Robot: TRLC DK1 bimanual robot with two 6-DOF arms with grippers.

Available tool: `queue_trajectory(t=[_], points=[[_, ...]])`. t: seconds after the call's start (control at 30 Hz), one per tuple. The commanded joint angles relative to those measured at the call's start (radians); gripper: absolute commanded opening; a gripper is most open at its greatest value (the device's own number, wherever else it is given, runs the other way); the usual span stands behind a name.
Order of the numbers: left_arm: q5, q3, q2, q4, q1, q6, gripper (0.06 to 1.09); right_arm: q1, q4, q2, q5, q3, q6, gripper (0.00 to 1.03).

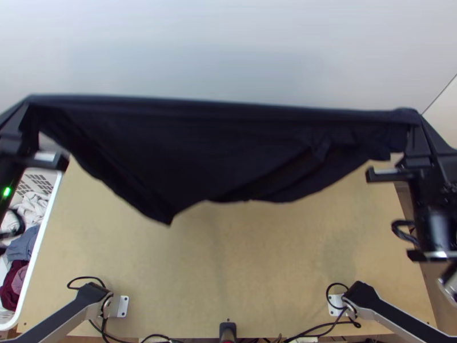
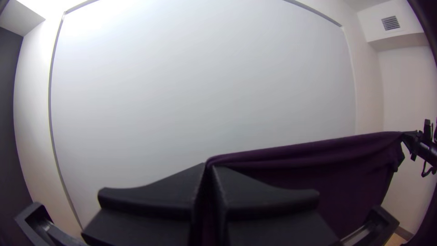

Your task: Fold the t-shirt

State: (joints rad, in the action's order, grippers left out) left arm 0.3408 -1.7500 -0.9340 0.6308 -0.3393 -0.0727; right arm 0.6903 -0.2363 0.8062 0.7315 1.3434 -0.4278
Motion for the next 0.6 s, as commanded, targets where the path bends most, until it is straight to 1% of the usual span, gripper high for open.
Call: queue_trajectory(t=[0.0,0.03,0.17,0.3,0.47,0.5,0.57], points=[[0.000,0.049,0.112,0.162,-0.037,0.031,0.10,0.107,-0.202,-0.093,0.098,0.002,0.009,0.03],[0.000,0.072,0.124,0.175,-0.037,0.040,0.10,0.107,-0.245,-0.098,0.105,0.003,0.027,0.03],[-0.016,0.198,0.162,0.187,-0.037,0.070,0.10,0.117,-0.425,-0.099,0.101,0.000,0.210,0.03],[-0.025,0.391,0.179,0.173,-0.035,0.114,0.10,0.140,-0.529,-0.099,0.051,-0.079,0.365,0.03],[-0.049,0.641,0.178,0.038,-0.035,0.151,0.09,0.130,-0.529,-0.096,-0.055,-0.245,0.480,0.03],[-0.049,0.672,0.166,0.003,-0.035,0.166,0.09,0.112,-0.511,-0.094,-0.073,-0.294,0.501,0.03],[-0.049,0.704,0.119,-0.039,-0.035,0.206,0.09,0.049,-0.451,-0.087,-0.147,-0.389,0.537,0.03]])
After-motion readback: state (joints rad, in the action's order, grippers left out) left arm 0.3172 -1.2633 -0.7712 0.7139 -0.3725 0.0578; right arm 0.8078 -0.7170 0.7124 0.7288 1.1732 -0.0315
